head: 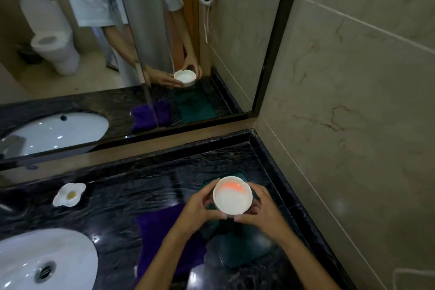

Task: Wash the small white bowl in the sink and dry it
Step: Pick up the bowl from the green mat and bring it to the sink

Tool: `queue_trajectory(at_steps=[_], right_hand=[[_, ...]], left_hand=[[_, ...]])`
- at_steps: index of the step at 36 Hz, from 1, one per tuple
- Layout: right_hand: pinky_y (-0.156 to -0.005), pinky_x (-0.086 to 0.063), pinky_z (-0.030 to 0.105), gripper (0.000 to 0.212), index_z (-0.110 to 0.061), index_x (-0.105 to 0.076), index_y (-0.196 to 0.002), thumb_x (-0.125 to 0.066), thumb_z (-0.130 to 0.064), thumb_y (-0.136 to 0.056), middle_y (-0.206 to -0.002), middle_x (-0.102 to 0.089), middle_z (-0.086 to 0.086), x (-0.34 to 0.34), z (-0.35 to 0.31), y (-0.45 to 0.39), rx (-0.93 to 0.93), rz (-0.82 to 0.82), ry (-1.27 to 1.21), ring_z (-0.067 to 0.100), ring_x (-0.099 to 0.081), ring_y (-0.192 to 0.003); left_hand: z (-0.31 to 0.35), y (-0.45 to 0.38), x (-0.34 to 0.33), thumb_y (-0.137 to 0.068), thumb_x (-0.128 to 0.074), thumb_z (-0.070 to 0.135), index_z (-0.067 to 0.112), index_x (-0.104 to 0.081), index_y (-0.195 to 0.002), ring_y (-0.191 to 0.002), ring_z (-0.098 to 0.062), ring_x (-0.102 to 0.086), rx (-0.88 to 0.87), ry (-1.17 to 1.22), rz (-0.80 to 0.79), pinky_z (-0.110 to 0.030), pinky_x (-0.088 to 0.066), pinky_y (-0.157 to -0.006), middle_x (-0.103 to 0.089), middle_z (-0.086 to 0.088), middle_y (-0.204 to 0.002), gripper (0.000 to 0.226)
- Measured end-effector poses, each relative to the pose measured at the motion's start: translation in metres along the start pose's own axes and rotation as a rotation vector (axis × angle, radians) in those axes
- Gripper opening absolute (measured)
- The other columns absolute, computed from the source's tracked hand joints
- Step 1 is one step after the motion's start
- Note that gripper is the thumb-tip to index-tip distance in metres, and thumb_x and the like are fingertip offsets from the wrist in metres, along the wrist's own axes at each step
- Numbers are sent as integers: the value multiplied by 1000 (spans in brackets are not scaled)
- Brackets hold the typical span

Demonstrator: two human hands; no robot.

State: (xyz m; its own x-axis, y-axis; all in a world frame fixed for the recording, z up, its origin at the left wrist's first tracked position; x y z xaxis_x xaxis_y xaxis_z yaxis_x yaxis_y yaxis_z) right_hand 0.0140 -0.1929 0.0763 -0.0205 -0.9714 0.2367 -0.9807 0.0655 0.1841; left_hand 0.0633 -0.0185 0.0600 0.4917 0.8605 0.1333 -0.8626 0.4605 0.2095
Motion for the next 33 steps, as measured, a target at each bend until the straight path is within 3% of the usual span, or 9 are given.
queue_trajectory(at_steps=[5,9,15,23,28,33], right_hand=[[-93,-55,22,87,-38,-53,-126,-96,-7,-57,-141,-41,-15,-6,-46,22,85,-20,-26,7,-54,-127],[-95,-55,23,98,-30,-52,-134,-97,-31,-47,-141,-42,-13,-16,-81,41,137,-37,-13,10,-54,-128],[-93,-56,25,84,-39,-54,-125,-97,-8,-60,-139,-44,-15,-40,-124,73,242,-88,-20,11,-57,-125],[-101,-57,38,99,-41,-56,-127,-99,-53,-38,-127,-49,-32,-93,-151,118,299,-228,6,10,-56,-126],[-102,-56,43,99,-36,-57,-130,-99,-51,-42,-127,-51,-31,-135,-157,155,343,-340,46,10,-57,-125],[-102,-55,40,96,-32,-58,-130,-100,-43,-44,-127,-52,-28,-180,-154,192,376,-458,41,9,-58,-125]], left_hand=[[36,35,21,-62,-89,-4,21,-50,-143,-126,-8,-60,-45,51,47,-24,-52,-96,-61,4,-140,93],[64,65,33,-65,-85,-10,19,-50,-143,-118,-10,-66,-92,86,68,-25,-56,-89,-64,1,-136,90],[90,120,52,-67,-84,-9,22,-51,-142,-119,-15,-66,-126,113,124,-30,-58,-88,-67,-1,-133,88],[97,216,79,-61,-91,4,19,-49,-145,-128,-14,-60,-141,121,291,-30,-54,-98,-64,1,-138,95],[91,291,86,-65,-89,-3,25,-51,-141,-126,-9,-59,-114,100,409,-25,-53,-95,-63,5,-138,89],[78,360,92,-60,-92,10,31,-56,-136,-125,-6,-60,-90,89,531,-25,-53,-95,-66,13,-133,87]])
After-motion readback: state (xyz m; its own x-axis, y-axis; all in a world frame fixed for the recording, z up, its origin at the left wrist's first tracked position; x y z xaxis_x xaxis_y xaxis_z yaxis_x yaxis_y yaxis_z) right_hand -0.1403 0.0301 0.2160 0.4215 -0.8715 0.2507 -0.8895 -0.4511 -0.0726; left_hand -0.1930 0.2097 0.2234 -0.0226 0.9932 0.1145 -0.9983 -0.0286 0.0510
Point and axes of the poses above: each hand's wrist, its own y-axis away from the middle knuckle, its own x-axis out of the back of the hand, z = x × y, the point moved 10 cm from there along -y, towards the middle knuckle
